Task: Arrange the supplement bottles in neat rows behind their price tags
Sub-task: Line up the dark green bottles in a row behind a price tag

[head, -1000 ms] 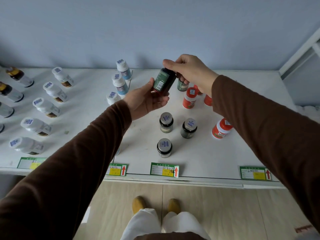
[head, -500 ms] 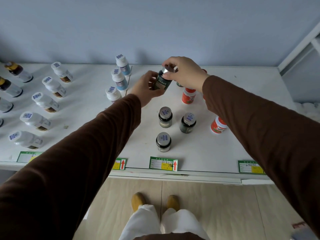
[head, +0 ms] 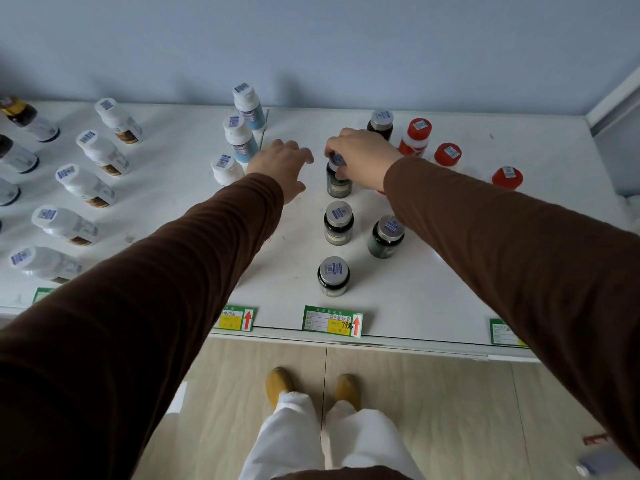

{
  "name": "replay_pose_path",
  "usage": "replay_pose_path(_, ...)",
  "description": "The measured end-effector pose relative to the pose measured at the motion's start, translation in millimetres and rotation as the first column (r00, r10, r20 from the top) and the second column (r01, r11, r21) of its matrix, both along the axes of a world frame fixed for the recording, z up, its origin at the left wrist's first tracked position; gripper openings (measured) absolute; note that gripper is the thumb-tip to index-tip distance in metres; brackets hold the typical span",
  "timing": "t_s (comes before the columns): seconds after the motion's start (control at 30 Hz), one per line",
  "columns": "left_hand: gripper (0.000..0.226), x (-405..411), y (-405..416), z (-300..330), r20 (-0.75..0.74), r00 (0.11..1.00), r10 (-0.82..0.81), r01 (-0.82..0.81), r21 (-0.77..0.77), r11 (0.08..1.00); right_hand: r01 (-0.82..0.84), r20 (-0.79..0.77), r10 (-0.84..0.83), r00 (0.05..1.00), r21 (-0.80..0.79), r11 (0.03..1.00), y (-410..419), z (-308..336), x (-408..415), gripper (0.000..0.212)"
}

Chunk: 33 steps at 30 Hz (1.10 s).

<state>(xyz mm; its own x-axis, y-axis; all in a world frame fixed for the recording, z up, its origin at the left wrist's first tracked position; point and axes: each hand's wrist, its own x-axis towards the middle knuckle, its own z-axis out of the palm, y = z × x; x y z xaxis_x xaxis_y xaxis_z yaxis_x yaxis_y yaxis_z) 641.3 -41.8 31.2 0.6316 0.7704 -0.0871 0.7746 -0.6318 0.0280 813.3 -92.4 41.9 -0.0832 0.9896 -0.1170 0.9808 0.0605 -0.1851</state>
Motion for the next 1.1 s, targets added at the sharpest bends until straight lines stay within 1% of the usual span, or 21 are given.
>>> replay_pose_path(0.13, 0.051, 1.8, -7.4, -1.9, -0.013, 1.000, 0.005, -0.005, -0.022, 1.000, -0.003, 0.019, 0.003, 1.000, -0.019, 1.000, -3.1, -3.1, 0.2, 0.041)
replay_pose_path(0.2, 0.052, 2.6, -11.6, 1.1, -0.012, 1.000, 0.008, -0.008, -0.036, 0.999, -0.005, 0.019, 0.005, 1.000, -0.039, 0.999, -5.4, 0.3, 0.4, 0.050)
replay_pose_path(0.27, 0.052, 2.9, -15.8, 6.5, 0.002, 1.000, 0.002, -0.002, -0.036, 0.999, -0.004, -0.001, 0.004, 1.000, -0.024, 1.000, -10.5, 8.2, 2.1, 0.056)
replay_pose_path(0.33, 0.051, 2.3, -20.8, 15.3, 0.032, 0.999, -0.002, 0.003, -0.036, 0.999, 0.025, -0.055, -0.023, 0.998, 0.045, 0.999, -19.9, 20.0, 6.0, 0.052)
replay_pose_path(0.43, 0.048, 0.4, -32.1, 34.4, 0.091, 0.996, -0.013, 0.017, -0.041, 0.999, 0.137, -0.191, -0.109, 0.975, 0.138, 0.981, -44.4, 40.5, 15.4, 0.041)
replay_pose_path(0.5, 0.046, 1.1, -45.1, 46.8, 0.150, 0.988, -0.035, 0.041, -0.039, 0.998, 0.212, -0.272, -0.164, 0.948, 0.156, 0.965, -67.7, 49.8, 22.4, 0.035)
replay_pose_path(0.6, 0.046, 7.1, -76.1, 61.1, 0.245, 0.966, -0.085, 0.095, -0.027, 0.995, 0.238, -0.286, -0.196, 0.938, 0.121, 0.964, -107.3, 52.2, 28.5, 0.027)
replay_pose_path(0.7, 0.047, 17.3, -112.4, 65.0, 0.303, 0.946, -0.115, 0.134, -0.042, 0.990, 0.181, -0.274, -0.157, 0.949, 0.061, 0.982, -139.7, 44.8, 32.2, 0.024)
replay_pose_path(0.77, 0.047, 25.5, -136.9, 62.1, 0.343, 0.935, -0.088, 0.118, -0.067, 0.991, 0.141, -0.263, -0.133, 0.956, 0.009, 0.990, -151.3, 39.8, 37.0, 0.027)
replay_pose_path(0.83, 0.045, 34.3, -159.2, 55.5, 0.357, 0.933, -0.048, 0.087, -0.095, 0.992, 0.104, -0.247, -0.104, 0.963, -0.011, 0.994, -156.2, 35.9, 43.5, 0.029)
replay_pose_path(1.0, 0.050, 53.5, -201.2, 30.5, 0.371, 0.924, 0.097, -0.063, -0.102, 0.993, -0.051, -0.192, 0.042, 0.980, -0.041, 0.998, -149.9, 30.5, 64.9, 0.033)
replay_pose_path(1.1, 0.065, 67.0, -220.4, 14.8, 0.395, 0.891, 0.226, -0.191, -0.127, 0.973, -0.154, -0.181, 0.139, 0.974, -0.070, 0.986, -140.0, 29.1, 73.2, 0.037)
